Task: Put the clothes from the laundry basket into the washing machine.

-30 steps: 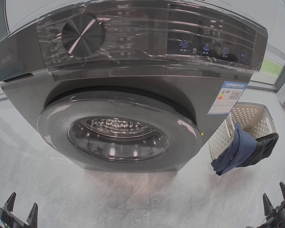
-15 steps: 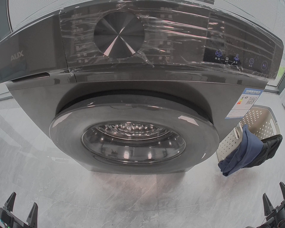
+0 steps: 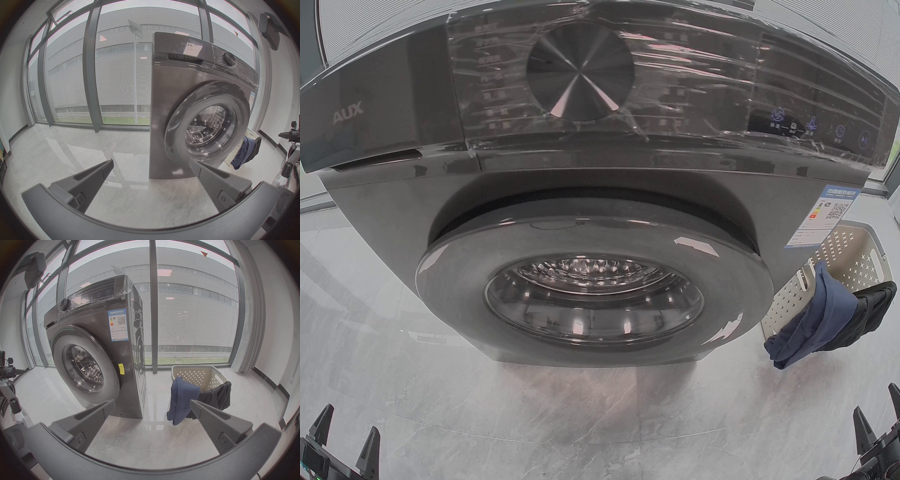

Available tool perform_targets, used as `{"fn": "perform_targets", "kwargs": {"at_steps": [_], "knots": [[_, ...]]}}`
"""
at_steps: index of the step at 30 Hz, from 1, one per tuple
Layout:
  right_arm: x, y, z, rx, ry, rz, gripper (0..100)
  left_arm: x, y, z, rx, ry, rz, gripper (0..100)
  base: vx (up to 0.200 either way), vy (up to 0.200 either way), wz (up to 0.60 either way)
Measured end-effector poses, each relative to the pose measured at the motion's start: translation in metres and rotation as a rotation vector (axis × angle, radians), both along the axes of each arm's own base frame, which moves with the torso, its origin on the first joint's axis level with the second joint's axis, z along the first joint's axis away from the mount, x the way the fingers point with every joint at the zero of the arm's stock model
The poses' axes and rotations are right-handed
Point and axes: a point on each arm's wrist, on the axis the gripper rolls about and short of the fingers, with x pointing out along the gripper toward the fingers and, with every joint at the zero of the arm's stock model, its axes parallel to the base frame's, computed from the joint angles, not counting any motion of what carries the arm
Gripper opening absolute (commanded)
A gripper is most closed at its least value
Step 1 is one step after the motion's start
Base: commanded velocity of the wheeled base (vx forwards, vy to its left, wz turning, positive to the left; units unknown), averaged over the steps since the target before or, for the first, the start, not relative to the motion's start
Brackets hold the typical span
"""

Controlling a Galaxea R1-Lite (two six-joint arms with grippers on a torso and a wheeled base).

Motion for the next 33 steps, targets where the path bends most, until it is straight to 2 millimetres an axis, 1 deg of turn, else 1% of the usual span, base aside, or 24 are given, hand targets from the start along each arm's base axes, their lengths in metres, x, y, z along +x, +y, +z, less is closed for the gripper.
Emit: {"fn": "perform_targets", "kwargs": {"at_steps": [22, 23, 25, 29, 31, 33], "knots": [[0.0, 0.0, 0.002, 0.01, -0.016, 0.014, 100, 0.0, 0.0, 0.0, 0.003, 0.0, 0.0, 100, 0.0, 0.0, 0.0], [-0.001, 0.0, 0.005, 0.016, -0.03, 0.014, 100, 0.0, 0.0, 0.0, 0.003, 0.0, 0.0, 100, 0.0, 0.0, 0.0], [-0.004, 0.0, 0.019, 0.037, -0.083, 0.017, 100, 0.0, 0.0, 0.0, 0.003, 0.0, 0.0, 100, 0.0, 0.0, 0.0], [-0.007, 0.001, 0.042, 0.069, -0.129, 0.041, 100, 0.0, 0.0, 0.0, 0.004, 0.0, -0.001, 100, 0.0, 0.0, 0.0], [-0.004, 0.001, 0.048, 0.077, -0.113, 0.064, 100, 0.0, 0.0, 0.0, 0.004, 0.0, -0.001, 100, 0.0, 0.0, 0.0], [0.002, 0.001, 0.05, 0.074, -0.071, 0.096, 100, 0.0, 0.0, 0.0, 0.004, 0.0, 0.0, 100, 0.0, 0.0, 0.0]]}}
